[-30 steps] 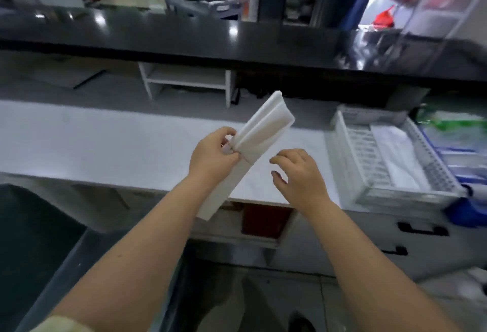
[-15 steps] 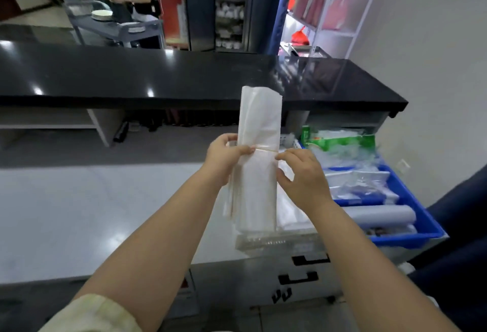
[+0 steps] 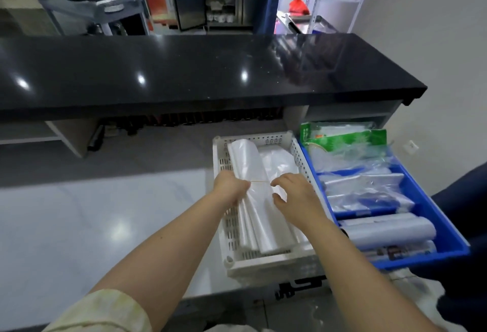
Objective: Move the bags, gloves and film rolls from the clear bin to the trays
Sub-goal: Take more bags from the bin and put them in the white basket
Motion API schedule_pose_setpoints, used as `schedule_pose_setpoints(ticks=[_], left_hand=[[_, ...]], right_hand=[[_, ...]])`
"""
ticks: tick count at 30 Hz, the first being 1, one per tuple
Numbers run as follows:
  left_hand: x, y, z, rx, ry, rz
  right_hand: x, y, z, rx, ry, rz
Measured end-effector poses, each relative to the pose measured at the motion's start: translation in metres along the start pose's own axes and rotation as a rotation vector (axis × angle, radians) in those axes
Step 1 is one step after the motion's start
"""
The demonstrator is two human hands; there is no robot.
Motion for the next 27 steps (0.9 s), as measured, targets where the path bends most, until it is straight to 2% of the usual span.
schedule_pose_setpoints(ticks=[3,6,10,17,22,27], left_hand=[[-0.008,0.008,-0.007,-0.062,-0.286,0.309],[-0.007,0.011,-0.021,-0.121,-0.540,0.568],[0.016,0.017,-0.038,-0.148,-0.716,0.657],[0.053,0.047,-0.068,-0.289,-0.794,0.595],[0.072,0.069,-0.084,-0.345,-0.775,0.612],[0.090,0.113,-0.105,-0.434,-0.796,0.643]], right_hand=[[-0.002,-0.016,0.002,0.106,-0.034,-0.031],[-0.003,-0.034,-0.001,0.221,-0.162,-0.041],[0.005,-0.051,-0.006,0.263,-0.363,0.076],[0.045,-0.073,-0.019,0.148,-0.253,-0.009],[0.051,-0.063,-0.023,0.162,-0.221,-0.026],[0.113,-0.035,-0.048,0.084,0.099,0.026]])
Point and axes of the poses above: each hand's wrist, its own z-axis towards the middle knuckle, its own y-axis out of the back of the hand, x = y × z, the point moved 3 cm from there along z, towards the middle knuckle, and after that the axes turned 12 degrees about -x, right-handed, at the moved point
